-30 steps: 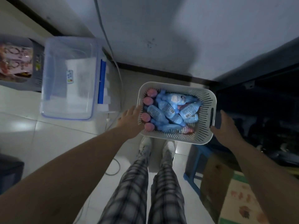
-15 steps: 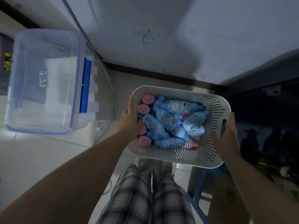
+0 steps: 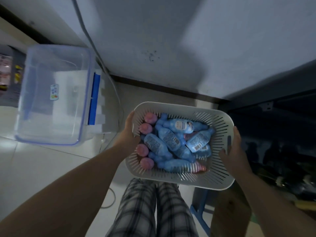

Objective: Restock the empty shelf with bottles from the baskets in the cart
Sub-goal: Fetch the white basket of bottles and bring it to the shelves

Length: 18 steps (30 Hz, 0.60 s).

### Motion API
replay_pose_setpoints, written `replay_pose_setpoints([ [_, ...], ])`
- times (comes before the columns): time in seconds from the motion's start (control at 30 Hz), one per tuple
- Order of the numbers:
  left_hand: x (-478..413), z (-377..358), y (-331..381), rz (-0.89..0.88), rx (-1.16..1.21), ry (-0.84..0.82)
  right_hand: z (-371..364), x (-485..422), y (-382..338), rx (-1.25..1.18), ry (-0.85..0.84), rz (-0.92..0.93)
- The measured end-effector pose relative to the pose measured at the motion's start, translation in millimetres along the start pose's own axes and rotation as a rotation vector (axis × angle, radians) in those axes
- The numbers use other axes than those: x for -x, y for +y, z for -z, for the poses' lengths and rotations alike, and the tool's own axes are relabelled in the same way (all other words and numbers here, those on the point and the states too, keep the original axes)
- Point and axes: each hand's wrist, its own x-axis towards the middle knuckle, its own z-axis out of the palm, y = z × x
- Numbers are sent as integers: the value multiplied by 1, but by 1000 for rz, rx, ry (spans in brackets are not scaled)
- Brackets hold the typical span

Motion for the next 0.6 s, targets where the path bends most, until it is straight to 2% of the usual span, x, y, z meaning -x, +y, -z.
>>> replay_pose_setpoints([
  [0.23,86,49,30,-7,-69,16,51,76,-52,41,-64,58],
  [0.5,199,116,55,41,155,191,111,159,-151,70,-85,214],
  [0.6,232,143,55,-25,135,198,121,189,-179,73,-85,278],
])
